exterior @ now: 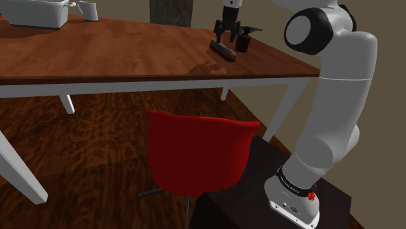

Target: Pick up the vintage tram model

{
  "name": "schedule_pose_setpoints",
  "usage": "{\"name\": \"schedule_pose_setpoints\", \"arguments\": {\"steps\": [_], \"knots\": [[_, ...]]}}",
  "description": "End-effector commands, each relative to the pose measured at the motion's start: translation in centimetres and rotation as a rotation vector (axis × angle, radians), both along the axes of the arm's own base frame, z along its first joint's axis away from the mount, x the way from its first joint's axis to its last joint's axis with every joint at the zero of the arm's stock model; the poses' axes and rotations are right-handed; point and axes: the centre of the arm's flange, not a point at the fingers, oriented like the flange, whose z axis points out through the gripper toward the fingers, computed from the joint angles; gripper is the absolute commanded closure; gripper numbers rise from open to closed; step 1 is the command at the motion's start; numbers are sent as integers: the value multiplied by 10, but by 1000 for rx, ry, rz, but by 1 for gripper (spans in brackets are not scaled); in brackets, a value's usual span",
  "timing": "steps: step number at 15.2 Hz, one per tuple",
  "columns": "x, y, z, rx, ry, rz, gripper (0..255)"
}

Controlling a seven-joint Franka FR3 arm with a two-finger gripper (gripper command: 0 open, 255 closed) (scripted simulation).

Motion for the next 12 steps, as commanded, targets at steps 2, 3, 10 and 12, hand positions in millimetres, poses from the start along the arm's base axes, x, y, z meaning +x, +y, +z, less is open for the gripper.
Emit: {"name": "schedule_pose_setpoints", "arguments": {"steps": [2, 3, 10, 12], "knots": [[3, -1, -14, 0, -2, -3, 0], [3, -1, -20, 0, -2, -3, 0], [3, -1, -33, 0, -2, -3, 255], [3, -1, -33, 0, -2, -3, 255]]}}
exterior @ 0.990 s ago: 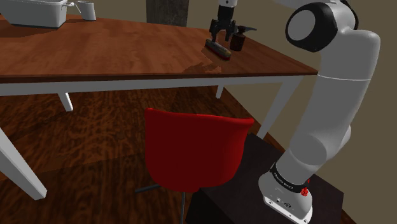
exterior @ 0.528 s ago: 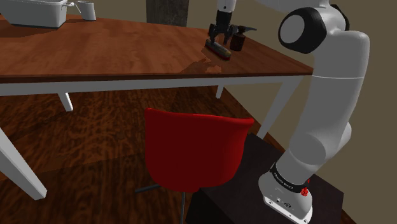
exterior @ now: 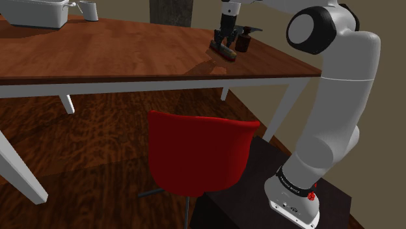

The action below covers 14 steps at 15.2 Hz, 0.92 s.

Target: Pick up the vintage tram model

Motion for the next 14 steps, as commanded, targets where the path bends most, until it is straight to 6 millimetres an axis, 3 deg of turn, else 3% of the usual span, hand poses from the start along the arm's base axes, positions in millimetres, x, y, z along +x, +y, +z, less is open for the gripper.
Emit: {"name": "schedule_pose_setpoints", "arguments": {"steps": [1, 6, 14], "knots": [[0, 0, 0, 0, 1, 0, 255], [0, 0, 0, 0, 1, 0, 255], [0, 0, 42, 0, 1, 0, 255]]}}
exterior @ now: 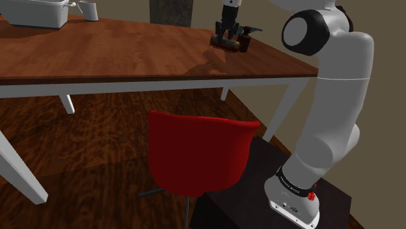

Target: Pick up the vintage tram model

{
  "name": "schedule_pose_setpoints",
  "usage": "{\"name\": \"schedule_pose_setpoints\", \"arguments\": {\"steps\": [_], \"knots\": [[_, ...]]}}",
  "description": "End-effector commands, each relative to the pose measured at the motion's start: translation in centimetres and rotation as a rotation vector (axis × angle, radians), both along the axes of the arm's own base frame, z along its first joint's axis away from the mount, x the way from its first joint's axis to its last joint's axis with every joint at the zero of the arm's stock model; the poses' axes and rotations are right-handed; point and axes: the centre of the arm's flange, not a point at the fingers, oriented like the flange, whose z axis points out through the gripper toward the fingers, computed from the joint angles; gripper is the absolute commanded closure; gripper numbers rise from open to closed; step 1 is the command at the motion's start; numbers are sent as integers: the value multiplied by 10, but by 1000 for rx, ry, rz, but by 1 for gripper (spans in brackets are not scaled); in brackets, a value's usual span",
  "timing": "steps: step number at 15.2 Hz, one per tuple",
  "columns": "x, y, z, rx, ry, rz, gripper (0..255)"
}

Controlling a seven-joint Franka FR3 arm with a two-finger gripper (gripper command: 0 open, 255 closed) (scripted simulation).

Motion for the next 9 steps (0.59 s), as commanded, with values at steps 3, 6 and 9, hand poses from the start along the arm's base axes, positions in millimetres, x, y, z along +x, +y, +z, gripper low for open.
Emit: {"name": "schedule_pose_setpoints", "arguments": {"steps": [3, 6, 9], "knots": [[-1, -1, 21, 0, 0, 0, 255], [-1, -1, 37, 0, 0, 0, 255], [-1, -1, 43, 0, 0, 0, 255]]}}
